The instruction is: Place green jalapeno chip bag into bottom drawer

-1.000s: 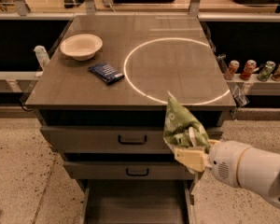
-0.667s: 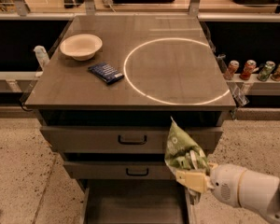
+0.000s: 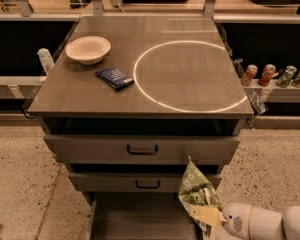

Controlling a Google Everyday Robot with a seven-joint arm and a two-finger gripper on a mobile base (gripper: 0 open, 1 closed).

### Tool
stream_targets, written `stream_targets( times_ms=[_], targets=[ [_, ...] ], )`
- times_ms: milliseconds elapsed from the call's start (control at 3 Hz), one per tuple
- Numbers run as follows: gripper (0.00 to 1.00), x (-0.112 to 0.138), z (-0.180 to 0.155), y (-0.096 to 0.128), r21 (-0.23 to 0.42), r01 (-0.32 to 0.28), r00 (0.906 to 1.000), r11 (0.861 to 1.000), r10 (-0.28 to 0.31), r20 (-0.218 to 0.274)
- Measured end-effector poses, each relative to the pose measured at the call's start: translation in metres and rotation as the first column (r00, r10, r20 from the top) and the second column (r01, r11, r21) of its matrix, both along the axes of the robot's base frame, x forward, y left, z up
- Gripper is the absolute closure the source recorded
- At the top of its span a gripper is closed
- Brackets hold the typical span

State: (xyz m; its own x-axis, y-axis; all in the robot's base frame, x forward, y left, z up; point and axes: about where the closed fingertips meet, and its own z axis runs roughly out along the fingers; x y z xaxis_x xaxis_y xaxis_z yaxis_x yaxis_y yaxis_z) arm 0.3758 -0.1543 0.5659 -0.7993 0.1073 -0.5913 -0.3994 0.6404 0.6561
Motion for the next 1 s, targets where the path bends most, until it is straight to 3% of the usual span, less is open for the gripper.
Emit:
stream_targets(
  times_ms=[333, 667, 1000],
  targets=[
    [1.00, 0.001, -0.048, 0.010, 0.060, -0.016, 0.9958, 0.998, 0.021, -0.089],
    [1.00, 0.000, -0.053, 0.013, 0.070, -0.019, 0.9949, 0.997, 0.026, -0.098],
    [1.00, -0.005, -0.059, 0.010, 0.067, 0.027, 0.9928, 0.997, -0.019, -0.118]
  ],
)
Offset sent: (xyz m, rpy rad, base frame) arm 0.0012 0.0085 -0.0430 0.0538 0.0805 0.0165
